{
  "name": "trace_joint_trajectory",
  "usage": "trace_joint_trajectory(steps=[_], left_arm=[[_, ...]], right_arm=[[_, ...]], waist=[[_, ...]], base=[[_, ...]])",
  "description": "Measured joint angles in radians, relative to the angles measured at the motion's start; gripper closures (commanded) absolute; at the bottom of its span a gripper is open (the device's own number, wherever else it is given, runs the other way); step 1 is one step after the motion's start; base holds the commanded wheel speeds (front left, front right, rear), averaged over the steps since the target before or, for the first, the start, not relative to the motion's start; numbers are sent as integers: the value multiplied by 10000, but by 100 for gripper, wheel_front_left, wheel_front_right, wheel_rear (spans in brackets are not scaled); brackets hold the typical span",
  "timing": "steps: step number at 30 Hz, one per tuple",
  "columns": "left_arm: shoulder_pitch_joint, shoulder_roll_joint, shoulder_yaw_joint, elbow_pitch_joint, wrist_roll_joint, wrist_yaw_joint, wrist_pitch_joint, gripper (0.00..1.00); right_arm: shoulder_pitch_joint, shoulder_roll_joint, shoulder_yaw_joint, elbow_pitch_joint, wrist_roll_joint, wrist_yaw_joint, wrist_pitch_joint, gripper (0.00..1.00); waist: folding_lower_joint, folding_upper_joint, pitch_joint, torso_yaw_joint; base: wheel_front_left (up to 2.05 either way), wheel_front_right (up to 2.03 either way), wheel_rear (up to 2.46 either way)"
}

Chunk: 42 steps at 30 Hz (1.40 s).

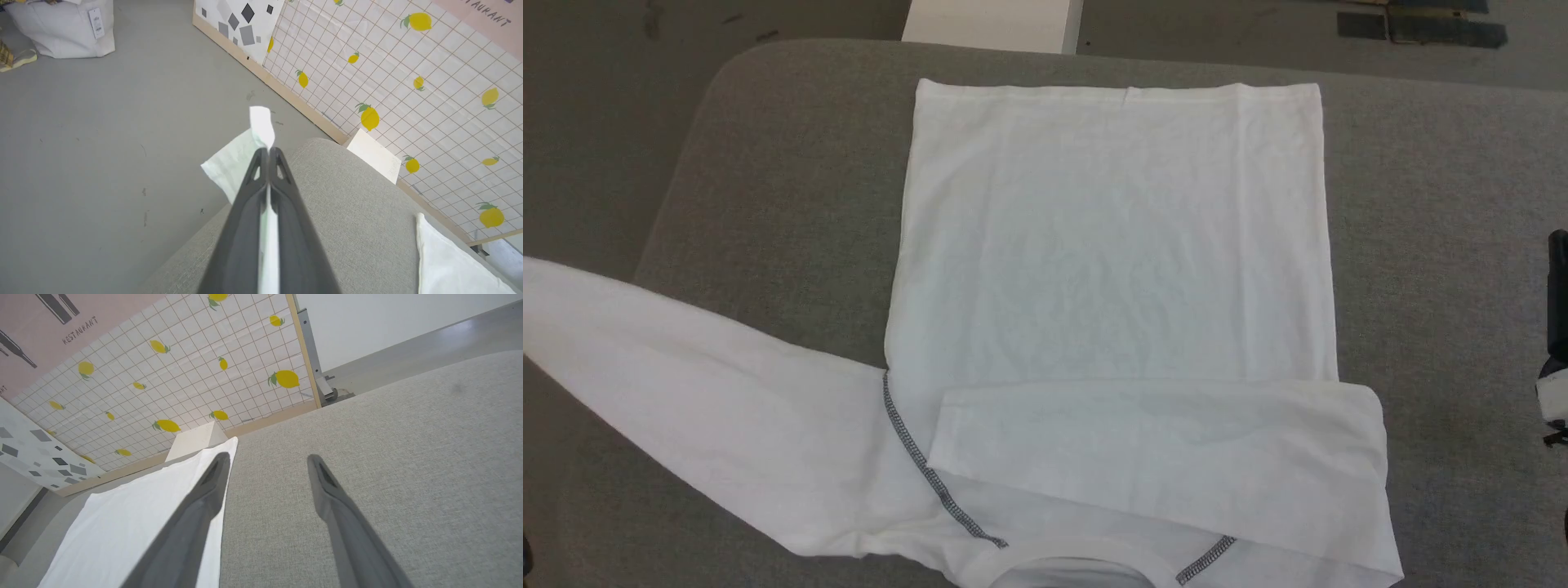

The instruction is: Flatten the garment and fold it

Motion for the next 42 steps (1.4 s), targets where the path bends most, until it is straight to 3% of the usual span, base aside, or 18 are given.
trace_joint_trajectory(steps=[6,14,17,20,32,42], left_arm=[[253,-732,-976,-1716,-107,-614,355,100],[208,-2769,-3352,-3973,-192,-846,922,100],[33,-3785,-4633,-4380,-36,-867,1112,100],[-159,-4299,-5682,-4349,35,-909,1152,100],[-501,-4564,-9808,-1795,-128,-1095,357,100],[-568,-4571,-12671,-1081,-849,-1214,644,100]], right_arm=[[254,2,86,224,79,0,-130,0],[355,6,242,412,134,0,-176,0],[386,6,297,470,219,0,-222,0],[401,2,382,523,291,0,-274,0],[400,2,483,867,589,0,-709,0],[400,2,523,1016,656,0,-938,0]], waist=[[0,0,-467,87],[0,0,-795,-21],[0,0,-847,-189],[0,0,-853,-396],[0,1,-441,-1631],[0,1,125,-2055]], base=[[0,0,0],[0,0,0],[0,0,0],[0,0,0],[0,0,0],[0,0,0]])
